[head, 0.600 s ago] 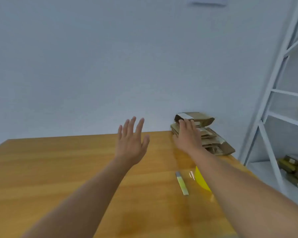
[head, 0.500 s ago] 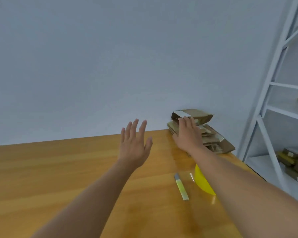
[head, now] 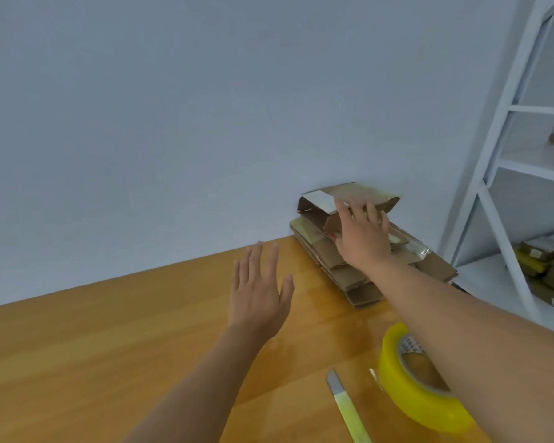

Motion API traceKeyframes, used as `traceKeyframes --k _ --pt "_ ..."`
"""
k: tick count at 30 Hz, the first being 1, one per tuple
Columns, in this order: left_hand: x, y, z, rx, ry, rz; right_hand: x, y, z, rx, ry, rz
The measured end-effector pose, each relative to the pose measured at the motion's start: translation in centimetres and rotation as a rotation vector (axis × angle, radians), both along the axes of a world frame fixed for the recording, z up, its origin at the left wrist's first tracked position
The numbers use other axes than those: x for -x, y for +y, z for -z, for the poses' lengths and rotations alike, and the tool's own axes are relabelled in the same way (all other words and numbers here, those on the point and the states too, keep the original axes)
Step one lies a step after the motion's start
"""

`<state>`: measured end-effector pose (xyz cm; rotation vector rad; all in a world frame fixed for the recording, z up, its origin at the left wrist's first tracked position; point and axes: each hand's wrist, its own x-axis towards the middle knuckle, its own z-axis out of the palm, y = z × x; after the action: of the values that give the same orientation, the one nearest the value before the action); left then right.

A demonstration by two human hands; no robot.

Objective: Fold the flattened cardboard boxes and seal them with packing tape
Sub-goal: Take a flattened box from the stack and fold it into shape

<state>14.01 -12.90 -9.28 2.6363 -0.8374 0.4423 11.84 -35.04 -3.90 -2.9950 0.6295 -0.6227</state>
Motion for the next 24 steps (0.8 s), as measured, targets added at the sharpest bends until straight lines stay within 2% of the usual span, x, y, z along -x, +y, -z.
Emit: traceKeyframes --k 7,11,13,15,18,21,24 --pt "-0.8 2.6 1.1 -0.035 0.049 -0.036 -1.0 -0.1 0.1 0.171 -0.217 0.026" --pt "0.3 4.8 0.3 0.012 0.084 -0.075 0.2 2.2 -0.8 0.193 -0.394 -0.082" --pt "1.2 6.0 -0.3 0.068 0.099 -0.09 1.4 4.5 -1.7 0.152 -0.47 -0.155" --pt "2.0 7.2 -1.0 0.201 0.171 -0.111 3.0 7.1 -2.6 0.091 -0.534 -0.228" --pt "3.6 9.9 -2.0 0.451 0.273 -0.139 5.5 11.4 -3.2 -0.108 -0.564 -0.388" --pt "5.6 13.5 -3.3 0.635 0.33 -0.157 8.9 15.7 -3.6 -0.517 -0.512 -0.527" --pt "7.5 18.2 -4.1 0.81 0.373 -0.219 12.0 19.2 -3.5 -0.89 -0.456 -0.558"
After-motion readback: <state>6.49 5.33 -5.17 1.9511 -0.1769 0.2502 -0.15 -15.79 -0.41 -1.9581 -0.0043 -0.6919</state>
